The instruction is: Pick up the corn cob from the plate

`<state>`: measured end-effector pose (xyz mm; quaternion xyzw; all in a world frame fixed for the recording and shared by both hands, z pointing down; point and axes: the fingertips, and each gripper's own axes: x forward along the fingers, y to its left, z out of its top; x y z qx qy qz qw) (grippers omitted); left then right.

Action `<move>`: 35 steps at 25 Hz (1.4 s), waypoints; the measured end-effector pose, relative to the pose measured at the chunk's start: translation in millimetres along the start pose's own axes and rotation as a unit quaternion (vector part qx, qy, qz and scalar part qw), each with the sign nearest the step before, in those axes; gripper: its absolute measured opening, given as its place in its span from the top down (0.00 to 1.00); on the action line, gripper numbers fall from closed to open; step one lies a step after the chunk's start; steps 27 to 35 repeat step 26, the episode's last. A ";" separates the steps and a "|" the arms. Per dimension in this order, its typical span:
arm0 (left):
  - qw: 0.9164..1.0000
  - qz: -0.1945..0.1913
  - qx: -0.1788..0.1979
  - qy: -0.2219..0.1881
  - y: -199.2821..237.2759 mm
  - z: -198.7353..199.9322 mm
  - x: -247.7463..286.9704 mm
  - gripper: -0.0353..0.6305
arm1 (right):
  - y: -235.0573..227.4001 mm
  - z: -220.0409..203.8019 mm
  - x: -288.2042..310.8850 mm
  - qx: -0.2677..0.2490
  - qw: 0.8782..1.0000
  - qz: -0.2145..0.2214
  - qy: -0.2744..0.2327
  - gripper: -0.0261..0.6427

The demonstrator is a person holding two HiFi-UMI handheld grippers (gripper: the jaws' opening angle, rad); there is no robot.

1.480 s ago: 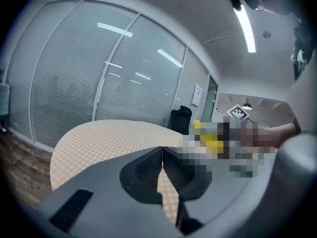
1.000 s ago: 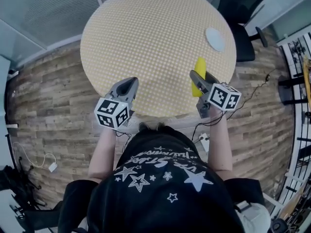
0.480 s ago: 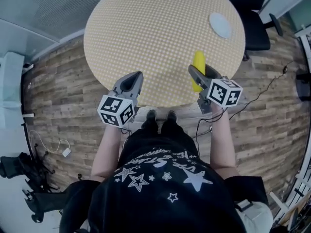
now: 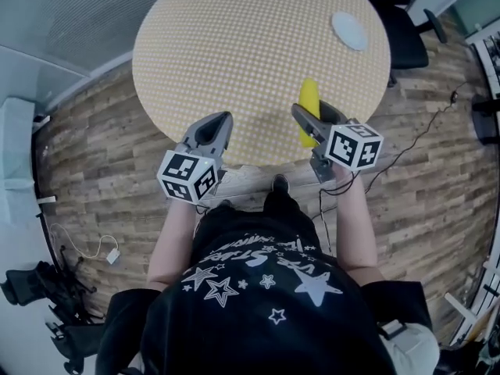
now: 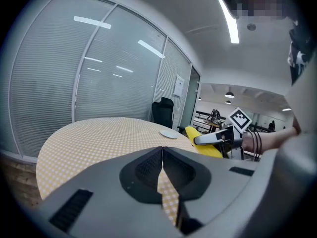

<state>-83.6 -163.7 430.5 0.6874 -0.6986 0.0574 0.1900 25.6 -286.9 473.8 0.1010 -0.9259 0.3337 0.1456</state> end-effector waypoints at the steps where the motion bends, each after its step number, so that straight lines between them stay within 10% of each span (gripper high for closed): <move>1: 1.000 -0.009 0.005 0.001 2.2 0.1 -3.6 0.93 | 7.1 -1.1 0.7 -0.002 1.000 -0.005 -0.006 0.57; 16: 0.995 -0.087 0.028 -0.037 28.7 -4.6 -78.0 0.93 | 94.7 -42.7 -12.6 -0.031 0.994 -0.083 -0.057 0.57; 35: 0.994 -0.098 0.003 -0.044 55.6 -36.9 -157.4 0.93 | 170.9 -79.5 -24.2 -0.053 0.990 -0.106 -0.076 0.57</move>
